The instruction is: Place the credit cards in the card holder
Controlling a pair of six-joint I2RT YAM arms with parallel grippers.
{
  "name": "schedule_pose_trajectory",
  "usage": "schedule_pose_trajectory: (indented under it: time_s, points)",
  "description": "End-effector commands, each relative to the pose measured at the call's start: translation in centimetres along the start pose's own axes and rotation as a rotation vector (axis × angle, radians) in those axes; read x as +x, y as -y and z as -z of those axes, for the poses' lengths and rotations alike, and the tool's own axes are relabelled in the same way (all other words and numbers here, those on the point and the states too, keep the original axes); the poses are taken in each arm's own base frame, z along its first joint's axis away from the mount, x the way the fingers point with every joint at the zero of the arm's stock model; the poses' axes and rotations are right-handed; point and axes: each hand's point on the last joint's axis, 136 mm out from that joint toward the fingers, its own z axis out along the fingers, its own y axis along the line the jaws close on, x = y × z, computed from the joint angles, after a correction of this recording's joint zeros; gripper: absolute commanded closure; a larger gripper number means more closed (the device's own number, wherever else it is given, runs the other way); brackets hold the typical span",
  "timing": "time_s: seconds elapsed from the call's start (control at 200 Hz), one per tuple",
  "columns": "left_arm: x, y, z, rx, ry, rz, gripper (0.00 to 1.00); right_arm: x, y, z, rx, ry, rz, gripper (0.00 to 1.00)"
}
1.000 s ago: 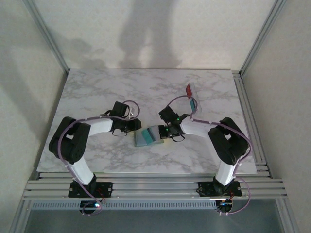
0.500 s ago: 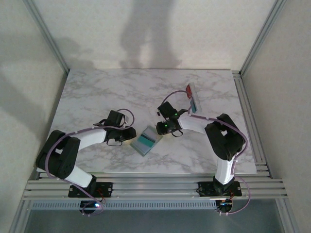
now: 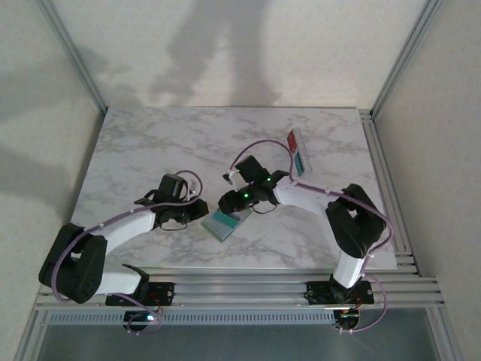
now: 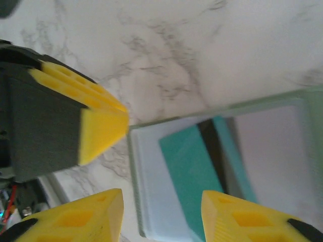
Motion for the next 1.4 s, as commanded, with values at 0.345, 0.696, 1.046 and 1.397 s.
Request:
schedule_pose_trajectory:
  time_s: [0.345,0.696,1.046,1.397]
  points:
    - [1.1,-1.6,-2.4,-0.017,-0.063,0.054,0.9,3.3,1.3,-3.2,-0.015,-0.081,-0.107,0.57]
    - [1.6,-2.6,-3.2,-0.046,-0.09,0.062,0.91,5.0,1.8,-2.7,0.024,-0.078,-0.142,0.57]
    - [2.0,-3.1,-3.5,-0.061,-0.106,0.061,0.92,2.6,-0.1,-1.1,-0.004,-0.005,-0.113,0.5]
    - [1.9,-3.1,-3.5,-0.061,-0.108,0.059,0.92,1.6,-0.4,-3.8,-0.051,0.015,-0.141,0.49]
